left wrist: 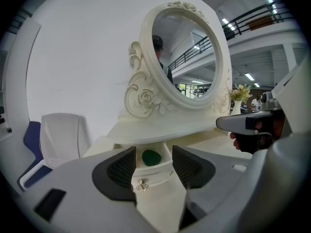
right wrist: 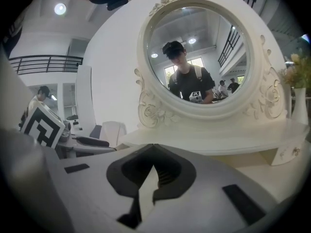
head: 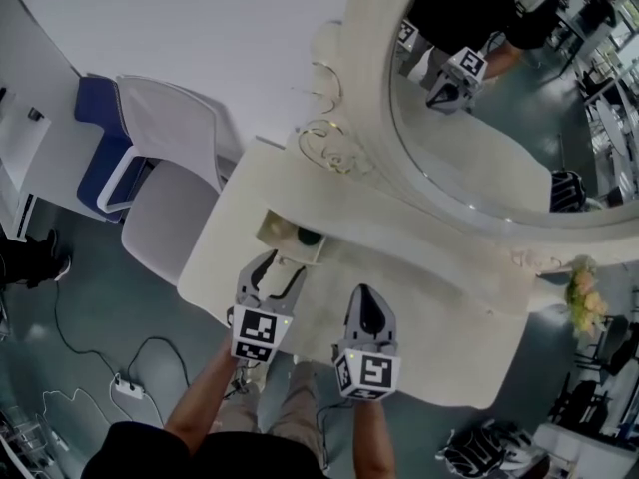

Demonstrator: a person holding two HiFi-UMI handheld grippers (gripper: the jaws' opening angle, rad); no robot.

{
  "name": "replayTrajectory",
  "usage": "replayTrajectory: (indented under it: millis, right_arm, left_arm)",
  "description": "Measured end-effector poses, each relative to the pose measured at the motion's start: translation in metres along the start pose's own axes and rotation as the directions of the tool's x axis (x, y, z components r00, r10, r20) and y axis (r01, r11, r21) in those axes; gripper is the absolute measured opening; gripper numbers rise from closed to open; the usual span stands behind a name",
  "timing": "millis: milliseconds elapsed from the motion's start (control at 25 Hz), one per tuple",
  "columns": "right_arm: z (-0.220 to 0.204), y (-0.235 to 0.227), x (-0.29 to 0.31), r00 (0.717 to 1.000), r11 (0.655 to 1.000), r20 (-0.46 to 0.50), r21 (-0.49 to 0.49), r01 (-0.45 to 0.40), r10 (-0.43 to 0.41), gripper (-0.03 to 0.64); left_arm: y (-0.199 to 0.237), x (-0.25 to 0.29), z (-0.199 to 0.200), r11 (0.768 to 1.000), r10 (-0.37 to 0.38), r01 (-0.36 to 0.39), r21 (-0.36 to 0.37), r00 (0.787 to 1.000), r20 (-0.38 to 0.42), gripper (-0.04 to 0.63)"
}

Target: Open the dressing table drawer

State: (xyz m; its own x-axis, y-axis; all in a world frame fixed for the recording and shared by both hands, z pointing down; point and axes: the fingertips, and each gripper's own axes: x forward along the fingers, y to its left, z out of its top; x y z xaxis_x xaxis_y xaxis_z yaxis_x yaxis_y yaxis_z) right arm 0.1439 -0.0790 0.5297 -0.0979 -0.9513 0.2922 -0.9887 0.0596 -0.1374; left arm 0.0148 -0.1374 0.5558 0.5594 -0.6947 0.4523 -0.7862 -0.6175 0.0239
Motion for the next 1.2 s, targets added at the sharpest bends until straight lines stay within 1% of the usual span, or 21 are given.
replayTrajectory:
  millis: [120, 280, 400, 720, 1040, 1200]
  right_arm:
    - [0.013, -0.002, -0.011, 1.000, 1.000, 0.020, -0.007, 0.019, -0.019, -0.002]
    - [0.031, -0.004, -0.028, 0.998, 0.999, 0.049, -0.019, 0.044, -0.043, -0.002]
    - [0.043, -0.004, -0.042, 0.995, 0.997, 0.070, -0.026, 0.068, -0.066, -0.002]
    - [0.069, 0.005, -0.083, 0.985, 0.991, 0.131, -0.044, 0.123, -0.117, -0.002]
    - [0.090, 0.035, -0.123, 0.974, 0.989, 0.189, -0.048, 0.139, -0.127, -0.002]
    - [0.095, 0.057, -0.142, 0.971, 0.988, 0.204, -0.063, 0.140, -0.124, -0.002]
  left_arm:
    - [-0.007, -0.007, 0.021, 1.000, -0.018, 0.017, 0.017, 0.999, 0.034, 0.224]
    - [-0.017, -0.022, 0.048, 0.999, -0.036, 0.033, 0.039, 0.996, 0.084, 0.183]
    - [-0.026, -0.034, 0.065, 0.997, -0.058, 0.052, 0.055, 0.992, 0.114, 0.166]
    - [-0.041, -0.078, 0.100, 0.992, -0.104, 0.088, 0.095, 0.978, 0.183, 0.123]
    - [-0.042, -0.133, 0.120, 0.988, -0.125, 0.097, 0.121, 0.961, 0.245, 0.083]
    - [-0.043, -0.162, 0.125, 0.987, -0.138, 0.109, 0.119, 0.953, 0.270, 0.063]
